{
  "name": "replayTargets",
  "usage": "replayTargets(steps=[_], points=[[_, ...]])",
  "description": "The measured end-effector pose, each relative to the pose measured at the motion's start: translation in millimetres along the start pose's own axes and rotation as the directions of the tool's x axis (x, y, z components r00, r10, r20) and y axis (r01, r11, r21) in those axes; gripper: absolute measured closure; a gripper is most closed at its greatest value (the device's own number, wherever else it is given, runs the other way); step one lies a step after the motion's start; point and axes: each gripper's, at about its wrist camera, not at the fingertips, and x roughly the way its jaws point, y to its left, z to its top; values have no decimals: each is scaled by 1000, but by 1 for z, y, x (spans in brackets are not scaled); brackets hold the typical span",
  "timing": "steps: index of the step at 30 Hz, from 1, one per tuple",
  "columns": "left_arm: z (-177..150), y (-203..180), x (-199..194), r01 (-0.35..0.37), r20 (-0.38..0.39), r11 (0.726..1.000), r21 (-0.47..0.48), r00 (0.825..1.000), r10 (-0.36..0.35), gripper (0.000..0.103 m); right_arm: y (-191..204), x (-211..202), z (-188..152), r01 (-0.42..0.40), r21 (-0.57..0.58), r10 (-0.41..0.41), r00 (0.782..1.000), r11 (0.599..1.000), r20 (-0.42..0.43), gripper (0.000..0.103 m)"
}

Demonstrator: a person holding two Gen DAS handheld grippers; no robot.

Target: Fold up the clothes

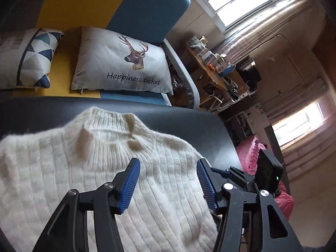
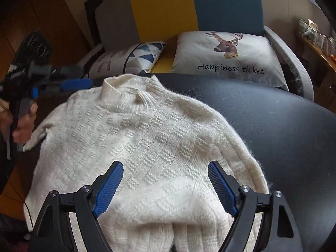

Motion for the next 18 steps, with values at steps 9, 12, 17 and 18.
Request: replayTargets(steps=[9, 12, 17, 18], points=[[42, 38, 88, -35, -181, 998, -58, 983, 24, 46, -23, 34, -12, -21, -9, 21, 1000, 1000, -9, 17], [45, 46, 96, 11, -200, 997, -76, 980, -26, 46, -24, 33, -16, -30, -25, 31, 999, 999, 10, 16], [47, 30, 114, 98, -274, 995, -31, 956, -103, 46, -19, 33, -15, -18, -61, 19, 1000, 998, 11, 15], [46, 23, 119, 125, -295, 992, -15, 947, -123, 48, -18, 33, -15, -12, -72, 13, 1000, 997, 11, 15]])
